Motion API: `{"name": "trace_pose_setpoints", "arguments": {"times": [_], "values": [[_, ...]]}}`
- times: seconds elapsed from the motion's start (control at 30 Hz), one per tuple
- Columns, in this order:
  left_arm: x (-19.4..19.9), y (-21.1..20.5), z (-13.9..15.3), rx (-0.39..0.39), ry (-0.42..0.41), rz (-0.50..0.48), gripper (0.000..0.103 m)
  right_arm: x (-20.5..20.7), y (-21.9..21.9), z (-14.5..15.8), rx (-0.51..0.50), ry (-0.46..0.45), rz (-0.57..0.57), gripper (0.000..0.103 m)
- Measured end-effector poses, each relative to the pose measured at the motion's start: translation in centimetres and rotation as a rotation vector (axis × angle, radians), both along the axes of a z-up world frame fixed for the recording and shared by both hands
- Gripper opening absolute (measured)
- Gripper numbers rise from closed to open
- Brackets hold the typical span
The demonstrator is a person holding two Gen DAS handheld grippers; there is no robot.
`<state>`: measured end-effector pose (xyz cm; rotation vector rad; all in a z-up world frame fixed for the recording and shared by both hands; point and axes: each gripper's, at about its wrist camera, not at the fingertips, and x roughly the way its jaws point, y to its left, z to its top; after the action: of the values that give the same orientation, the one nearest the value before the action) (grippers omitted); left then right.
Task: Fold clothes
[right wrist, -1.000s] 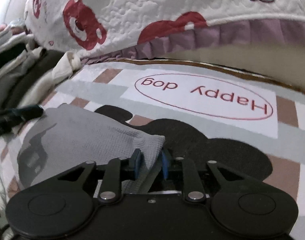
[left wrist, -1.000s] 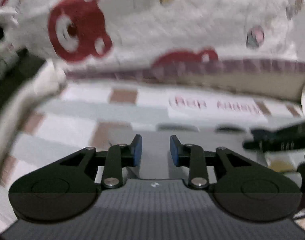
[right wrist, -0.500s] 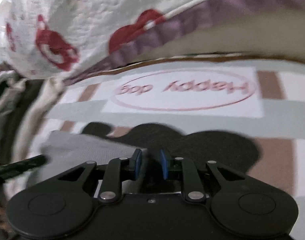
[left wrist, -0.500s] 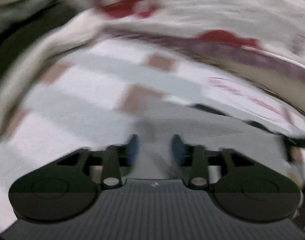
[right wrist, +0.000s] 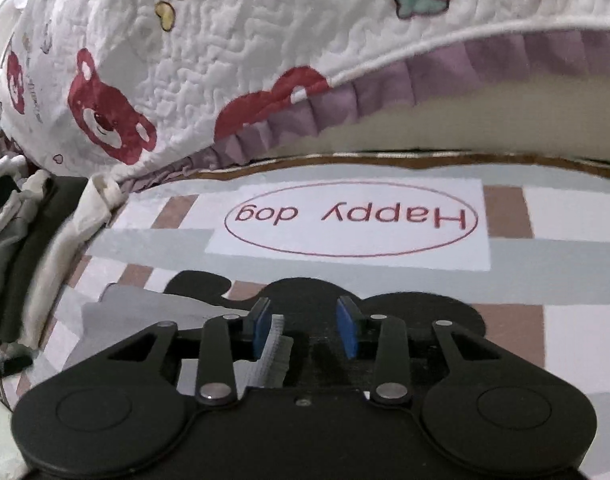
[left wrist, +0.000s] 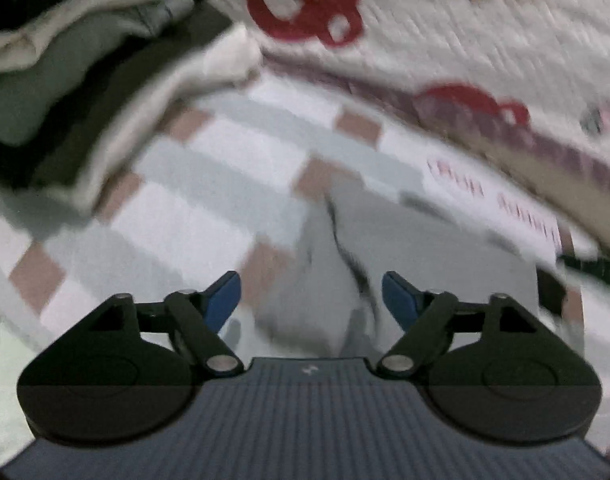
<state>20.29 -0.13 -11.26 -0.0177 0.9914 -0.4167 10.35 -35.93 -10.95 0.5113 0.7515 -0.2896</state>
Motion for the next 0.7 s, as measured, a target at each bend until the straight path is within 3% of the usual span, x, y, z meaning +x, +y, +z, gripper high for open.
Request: {"name": "trace_pose_setpoints", "arguments": {"times": [0.1,0.17,0.3,0.47,0.57,0.7], "values": [[-2.0,0.8,-1.5,-0.058,0.107,-0.038,0.079,-1.5,0.7,1.1,-0.019,-0.007,0.008,0.042],[-2.6,1.9,-3.1,-0.13,0.181,-0.009,0.079,-2.5,1.3,1.6,-0.008,-0.004,0.016,0.044],[-2.0,3.5,-6.2,-0.281,0.242,0.042,0.076,-4.1,1.9,0.3,0.208,0.003,-0.011,0.046],[-0.7,5.1,-8.2,-0.539,0.32,0.152,0.076,-6.4,3.6,-3.4,0.467,0.017,-0.088,0.047],[-0.5,5.6,-8.9,-0.596,0.332,0.204,0.076,-7.3,5.3,-5.5,0.604,0.028,-0.117,0.049],[-0.1,6.6,-10.2,-0.641,0.37,0.281,0.076,-8.2,6.7,-5.9,0.614,0.033,-0.135,0.049]]}}
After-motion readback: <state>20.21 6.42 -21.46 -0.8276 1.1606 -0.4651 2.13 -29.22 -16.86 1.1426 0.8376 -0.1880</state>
